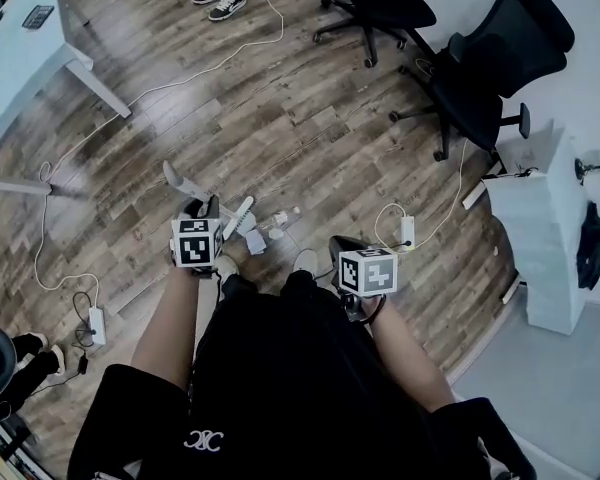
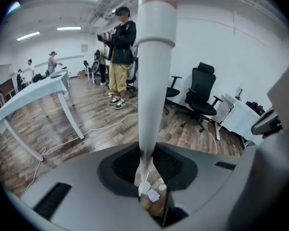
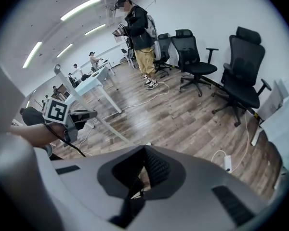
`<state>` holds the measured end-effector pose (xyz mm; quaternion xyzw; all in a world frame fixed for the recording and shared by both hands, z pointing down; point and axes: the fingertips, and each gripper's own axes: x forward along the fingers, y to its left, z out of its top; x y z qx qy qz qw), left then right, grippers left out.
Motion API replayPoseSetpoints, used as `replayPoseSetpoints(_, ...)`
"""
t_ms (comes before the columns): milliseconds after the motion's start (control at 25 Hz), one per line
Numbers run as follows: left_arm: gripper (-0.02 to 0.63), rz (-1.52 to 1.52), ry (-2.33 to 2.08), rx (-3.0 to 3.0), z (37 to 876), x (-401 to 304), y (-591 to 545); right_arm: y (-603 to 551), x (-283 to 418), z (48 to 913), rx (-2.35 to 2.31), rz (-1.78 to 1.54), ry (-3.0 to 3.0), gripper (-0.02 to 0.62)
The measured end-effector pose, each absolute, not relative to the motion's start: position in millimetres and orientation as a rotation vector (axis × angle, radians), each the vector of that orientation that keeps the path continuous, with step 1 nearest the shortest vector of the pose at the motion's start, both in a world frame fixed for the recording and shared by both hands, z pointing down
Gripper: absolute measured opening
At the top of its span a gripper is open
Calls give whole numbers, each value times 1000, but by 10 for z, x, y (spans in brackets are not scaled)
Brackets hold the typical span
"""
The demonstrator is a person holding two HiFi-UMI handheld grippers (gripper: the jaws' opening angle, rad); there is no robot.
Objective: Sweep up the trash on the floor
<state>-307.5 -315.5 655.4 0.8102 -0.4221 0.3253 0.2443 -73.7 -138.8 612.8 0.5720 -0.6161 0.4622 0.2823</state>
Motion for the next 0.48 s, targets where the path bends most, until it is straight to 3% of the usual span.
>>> replayPoseSetpoints(280,84,721,-1157,2452,5379,-2675,-3167,-1712,-1004,5954,1416,1177,-1922,14)
replayPoseSetpoints(480,84,566,-1169,2647,4537,-2525,-3134,-2127,-1364,5323,1356,902,-2180,14)
